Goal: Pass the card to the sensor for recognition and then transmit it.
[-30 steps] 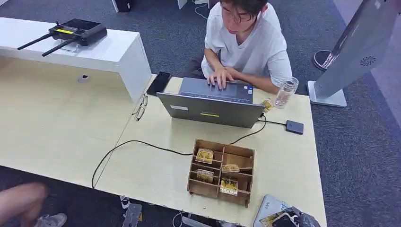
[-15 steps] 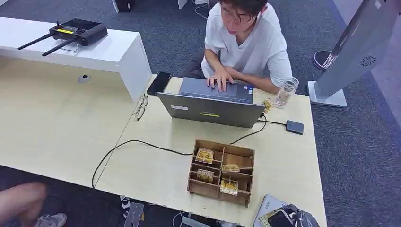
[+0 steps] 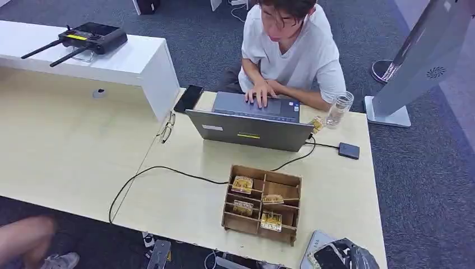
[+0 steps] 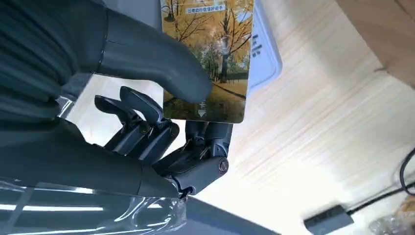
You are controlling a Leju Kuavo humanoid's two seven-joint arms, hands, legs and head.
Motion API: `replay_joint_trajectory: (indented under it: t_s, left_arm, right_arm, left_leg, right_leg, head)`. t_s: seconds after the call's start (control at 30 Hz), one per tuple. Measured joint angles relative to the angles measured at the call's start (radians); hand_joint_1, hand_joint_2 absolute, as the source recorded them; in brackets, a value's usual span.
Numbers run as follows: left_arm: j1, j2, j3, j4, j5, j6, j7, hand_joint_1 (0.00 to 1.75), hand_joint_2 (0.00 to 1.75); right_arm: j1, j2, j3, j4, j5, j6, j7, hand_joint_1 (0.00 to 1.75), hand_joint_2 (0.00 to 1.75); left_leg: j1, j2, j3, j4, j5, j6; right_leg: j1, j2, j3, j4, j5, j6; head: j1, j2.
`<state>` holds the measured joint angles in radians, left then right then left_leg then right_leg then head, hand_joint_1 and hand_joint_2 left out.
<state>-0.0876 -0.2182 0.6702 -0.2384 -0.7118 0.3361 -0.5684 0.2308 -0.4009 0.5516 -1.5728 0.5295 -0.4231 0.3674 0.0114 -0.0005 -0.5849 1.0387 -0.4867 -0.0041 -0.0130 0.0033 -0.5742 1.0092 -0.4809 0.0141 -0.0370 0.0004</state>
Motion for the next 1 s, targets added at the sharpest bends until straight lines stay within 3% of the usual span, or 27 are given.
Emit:
replay_joint_trajectory:
  t_s: [0.47,1.0]
  left_arm:
    - [0.001,0.000,-0.016,0.000,0.006,-0.001,-0.007,0.00,0.00]
    - [0.003,0.000,-0.017,0.000,0.008,-0.001,-0.008,0.00,0.00]
  right_arm:
    - [-0.003,0.072,-0.031,0.032,0.185,-0.024,0.063,1.75,1.75]
    - [-0.003,0.097,-0.040,0.050,0.229,-0.014,0.074,1.75,1.75]
  left_leg:
    - [0.000,0.000,0.000,0.000,0.000,0.000]
    - [0.000,0.000,0.000,0.000,0.000,0.000]
  right_leg:
    - [0.000,0.000,0.000,0.000,0.000,0.000]
    - [0.000,0.000,0.000,0.000,0.000,0.000]
  head:
    - [0.000,0.000]
    - [0.000,0.000]
